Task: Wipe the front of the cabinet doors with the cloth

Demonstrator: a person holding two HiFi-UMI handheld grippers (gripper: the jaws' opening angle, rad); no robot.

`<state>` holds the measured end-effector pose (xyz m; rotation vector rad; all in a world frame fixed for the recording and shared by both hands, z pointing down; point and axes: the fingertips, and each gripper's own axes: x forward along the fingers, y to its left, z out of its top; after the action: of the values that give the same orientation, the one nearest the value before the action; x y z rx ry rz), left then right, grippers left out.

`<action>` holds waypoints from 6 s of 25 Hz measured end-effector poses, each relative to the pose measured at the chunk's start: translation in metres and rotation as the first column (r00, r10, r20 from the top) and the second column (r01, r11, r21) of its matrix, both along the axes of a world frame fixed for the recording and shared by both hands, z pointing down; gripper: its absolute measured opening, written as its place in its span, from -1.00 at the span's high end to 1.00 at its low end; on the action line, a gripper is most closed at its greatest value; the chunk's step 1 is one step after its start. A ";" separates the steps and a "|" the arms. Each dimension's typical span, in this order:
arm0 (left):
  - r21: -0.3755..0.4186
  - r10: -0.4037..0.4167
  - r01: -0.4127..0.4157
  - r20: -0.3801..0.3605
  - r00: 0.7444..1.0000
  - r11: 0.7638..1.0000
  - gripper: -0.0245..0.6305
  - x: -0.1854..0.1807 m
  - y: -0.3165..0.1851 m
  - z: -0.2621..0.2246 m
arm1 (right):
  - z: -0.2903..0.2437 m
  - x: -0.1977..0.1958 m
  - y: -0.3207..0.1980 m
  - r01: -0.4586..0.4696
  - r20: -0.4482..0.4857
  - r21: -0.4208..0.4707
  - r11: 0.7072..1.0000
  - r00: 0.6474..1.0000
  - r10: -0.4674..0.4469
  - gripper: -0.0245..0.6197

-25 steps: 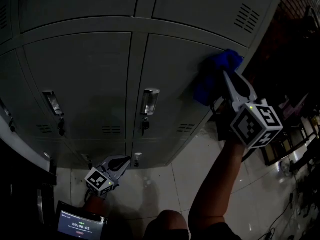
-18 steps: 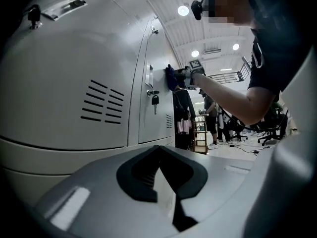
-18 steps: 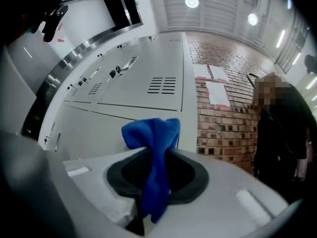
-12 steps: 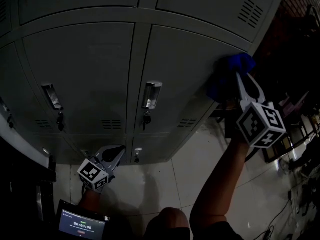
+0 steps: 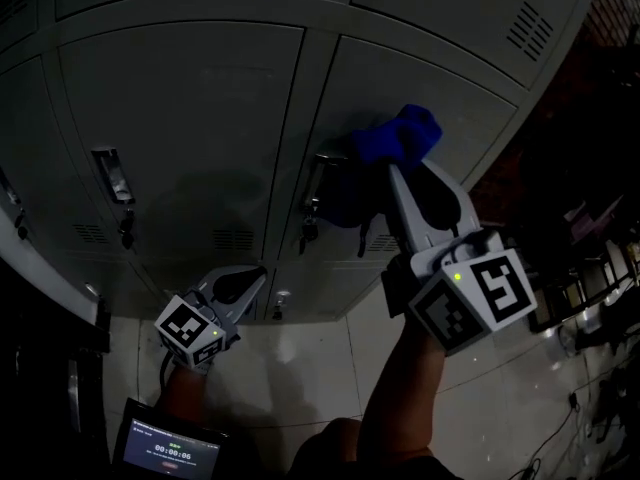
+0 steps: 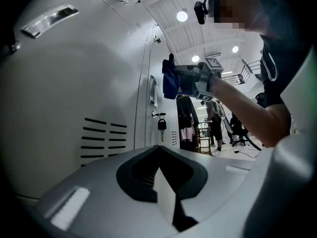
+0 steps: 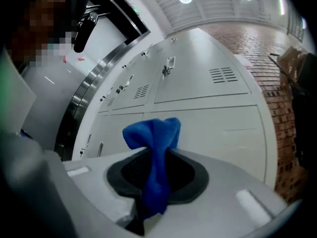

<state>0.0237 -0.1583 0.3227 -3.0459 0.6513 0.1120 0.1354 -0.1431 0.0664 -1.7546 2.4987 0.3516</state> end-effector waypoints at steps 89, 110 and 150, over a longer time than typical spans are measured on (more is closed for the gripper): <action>-0.035 0.093 -0.090 0.100 0.991 0.995 0.91 0.009 0.021 0.022 | 0.136 0.192 -0.005 -0.503 0.059 -0.017 0.864 0.862 0.503 0.69; -0.024 0.040 -0.039 0.074 0.996 0.999 0.91 -0.012 0.014 0.015 | 0.143 -0.036 -0.014 -0.007 -0.076 -0.068 0.998 0.997 0.002 0.69; -0.050 0.040 -0.035 0.114 0.993 0.998 0.91 -0.010 0.019 0.036 | 0.162 0.144 0.004 -0.354 0.089 -0.195 0.915 0.922 0.376 0.69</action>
<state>0.0137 -0.1393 0.3583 -3.0826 0.5976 -0.0797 0.2791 -0.1394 0.2287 -2.2413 2.1657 0.0338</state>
